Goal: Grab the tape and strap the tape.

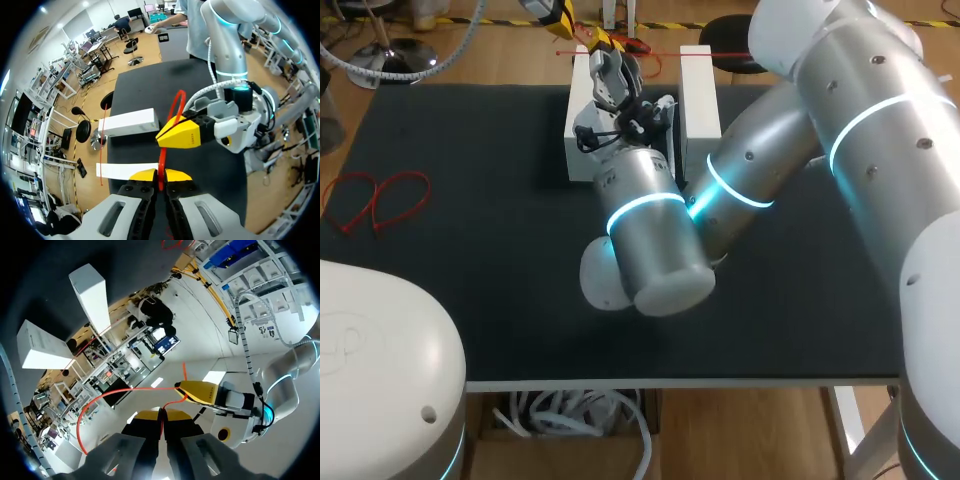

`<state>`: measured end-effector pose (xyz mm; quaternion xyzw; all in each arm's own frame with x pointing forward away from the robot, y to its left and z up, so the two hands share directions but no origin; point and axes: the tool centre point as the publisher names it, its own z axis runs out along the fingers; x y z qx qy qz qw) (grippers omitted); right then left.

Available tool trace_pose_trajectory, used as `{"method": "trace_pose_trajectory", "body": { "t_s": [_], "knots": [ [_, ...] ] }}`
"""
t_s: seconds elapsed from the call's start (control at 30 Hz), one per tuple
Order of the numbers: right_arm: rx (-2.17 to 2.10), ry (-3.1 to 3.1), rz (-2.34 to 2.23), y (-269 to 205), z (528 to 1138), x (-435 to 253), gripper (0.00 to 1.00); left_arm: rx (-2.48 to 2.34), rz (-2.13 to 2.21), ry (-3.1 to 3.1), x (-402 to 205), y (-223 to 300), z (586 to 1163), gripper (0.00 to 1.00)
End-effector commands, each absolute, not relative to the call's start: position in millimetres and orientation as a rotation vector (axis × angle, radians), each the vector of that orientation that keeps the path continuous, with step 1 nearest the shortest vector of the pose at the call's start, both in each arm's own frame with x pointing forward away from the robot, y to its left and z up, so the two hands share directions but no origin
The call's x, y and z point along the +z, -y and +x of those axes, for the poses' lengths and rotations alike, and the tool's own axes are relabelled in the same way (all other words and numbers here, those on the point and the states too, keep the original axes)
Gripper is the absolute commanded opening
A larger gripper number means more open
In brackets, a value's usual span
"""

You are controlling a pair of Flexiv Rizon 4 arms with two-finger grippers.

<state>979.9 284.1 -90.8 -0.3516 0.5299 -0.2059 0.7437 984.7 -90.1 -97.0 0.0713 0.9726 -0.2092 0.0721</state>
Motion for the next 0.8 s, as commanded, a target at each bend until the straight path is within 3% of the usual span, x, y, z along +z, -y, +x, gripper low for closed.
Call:
{"method": "trace_pose_trajectory", "body": {
  "t_s": [0.03,0.8],
  "knots": [
    [-0.446,-1.171,-0.788,-289,979,-86,0.00,-0.624,0.215,-2.927,-96,91,985,0.00],
    [-0.402,-1.218,-0.788,-277,976,-86,0.00,-0.624,0.215,-2.927,-96,91,985,0.00]
  ]
}}
